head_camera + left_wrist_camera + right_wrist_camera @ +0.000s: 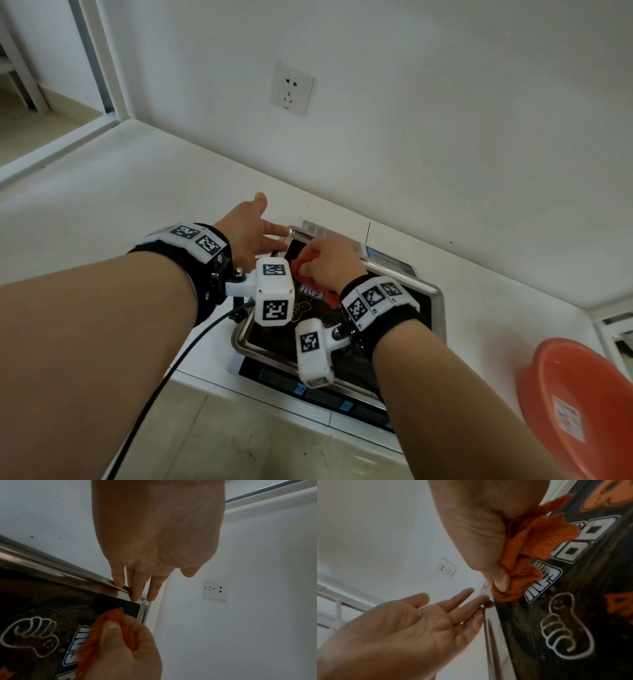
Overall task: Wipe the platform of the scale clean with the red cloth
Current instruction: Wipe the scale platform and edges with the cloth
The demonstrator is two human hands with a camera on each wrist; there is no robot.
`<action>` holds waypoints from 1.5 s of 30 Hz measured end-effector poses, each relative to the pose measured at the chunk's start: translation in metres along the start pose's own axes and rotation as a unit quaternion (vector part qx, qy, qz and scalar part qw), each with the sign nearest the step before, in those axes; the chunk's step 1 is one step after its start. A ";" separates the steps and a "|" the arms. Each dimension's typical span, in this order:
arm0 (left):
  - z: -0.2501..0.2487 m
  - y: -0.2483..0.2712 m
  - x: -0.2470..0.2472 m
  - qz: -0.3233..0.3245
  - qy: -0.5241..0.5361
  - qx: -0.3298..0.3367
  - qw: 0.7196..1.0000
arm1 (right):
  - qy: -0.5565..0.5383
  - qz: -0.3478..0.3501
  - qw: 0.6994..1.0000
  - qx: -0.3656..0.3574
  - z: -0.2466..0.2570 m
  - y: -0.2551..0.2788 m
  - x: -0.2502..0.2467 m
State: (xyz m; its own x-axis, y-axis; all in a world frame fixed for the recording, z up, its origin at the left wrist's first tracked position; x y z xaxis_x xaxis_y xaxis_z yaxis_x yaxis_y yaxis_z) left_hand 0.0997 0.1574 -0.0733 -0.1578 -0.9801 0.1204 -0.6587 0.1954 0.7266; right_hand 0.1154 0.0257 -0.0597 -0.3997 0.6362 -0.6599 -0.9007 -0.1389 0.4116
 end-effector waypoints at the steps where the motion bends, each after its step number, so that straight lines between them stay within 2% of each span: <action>1: -0.001 0.001 0.000 0.000 0.003 0.000 1.000 | -0.015 0.033 0.999 0.005 -0.002 0.003 0.005; 3: -0.002 0.003 -0.001 -0.003 0.006 -0.001 1.000 | -0.046 0.049 0.998 0.011 -0.010 0.003 0.001; 7: -0.001 0.003 -0.004 -0.020 0.005 0.001 1.000 | -0.118 -0.081 0.989 0.033 -0.037 -0.005 -0.052; 9: -0.002 0.000 -0.004 -0.021 0.007 0.006 1.000 | -0.110 -0.109 0.987 0.045 -0.046 -0.004 -0.062; 14: -0.001 0.000 0.006 -0.023 0.025 0.004 0.999 | -0.030 -0.103 0.994 0.030 -0.042 0.000 -0.048; 18: -0.002 0.002 0.016 -0.017 0.017 0.005 1.000 | -0.012 0.027 0.999 0.032 -0.033 0.006 -0.022; 19: -0.003 0.002 0.019 -0.014 0.014 0.005 1.000 | -0.018 0.041 0.998 0.032 -0.033 0.007 -0.023; 20: -0.003 0.003 0.021 -0.010 0.013 0.004 1.000 | -0.032 0.030 0.998 0.036 -0.034 0.007 -0.029; 23: -0.002 0.005 0.023 -0.007 0.014 0.000 1.000 | -0.066 -0.062 0.995 0.047 -0.046 0.002 -0.062; 25: -0.003 0.005 0.025 -0.007 0.014 0.003 1.000 | -0.039 -0.098 0.993 0.055 -0.054 0.001 -0.074; 28: -0.004 0.003 0.029 0.000 0.012 0.005 1.000 | -0.008 -0.092 0.994 0.052 -0.054 0.005 -0.065; 31: -0.003 0.002 0.034 0.004 0.009 -0.002 1.000 | 0.018 -0.026 0.998 0.058 -0.049 0.009 -0.044; 33: -0.004 0.002 0.038 0.008 0.006 -0.003 1.000 | -0.003 0.022 0.998 0.063 -0.050 0.014 -0.036; 34: -0.004 0.001 0.039 0.008 0.005 -0.003 1.000 | -0.021 0.022 0.998 0.062 -0.053 0.015 -0.039; 39: -0.004 -0.001 0.040 0.017 0.009 -0.003 1.000 | -0.106 -0.088 0.986 0.090 -0.086 0.016 -0.078; 43: -0.003 -0.003 0.046 0.034 0.010 -0.003 0.999 | -0.081 -0.135 0.982 0.103 -0.098 0.017 -0.087; 45: -0.003 -0.005 0.051 0.038 0.005 -0.005 0.999 | -0.072 -0.123 0.985 0.092 -0.094 0.015 -0.079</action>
State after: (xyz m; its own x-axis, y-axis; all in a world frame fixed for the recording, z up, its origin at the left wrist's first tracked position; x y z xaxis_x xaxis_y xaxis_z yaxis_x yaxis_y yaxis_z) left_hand 0.0977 0.1062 -0.0688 -0.1990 -0.9629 0.1822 -0.6382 0.2684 0.7215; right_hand 0.1177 -0.0981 -0.0606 -0.1320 0.7366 -0.6634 -0.9159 0.1654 0.3658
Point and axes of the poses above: each hand's wrist, its own y-axis away from the middle knuckle, its own x-axis out of the palm, z = x × y, the point moved 8 cm from there along -y, towards the middle knuckle, and after that the axes turned 11 degrees about -y, right-handed, at the moved point
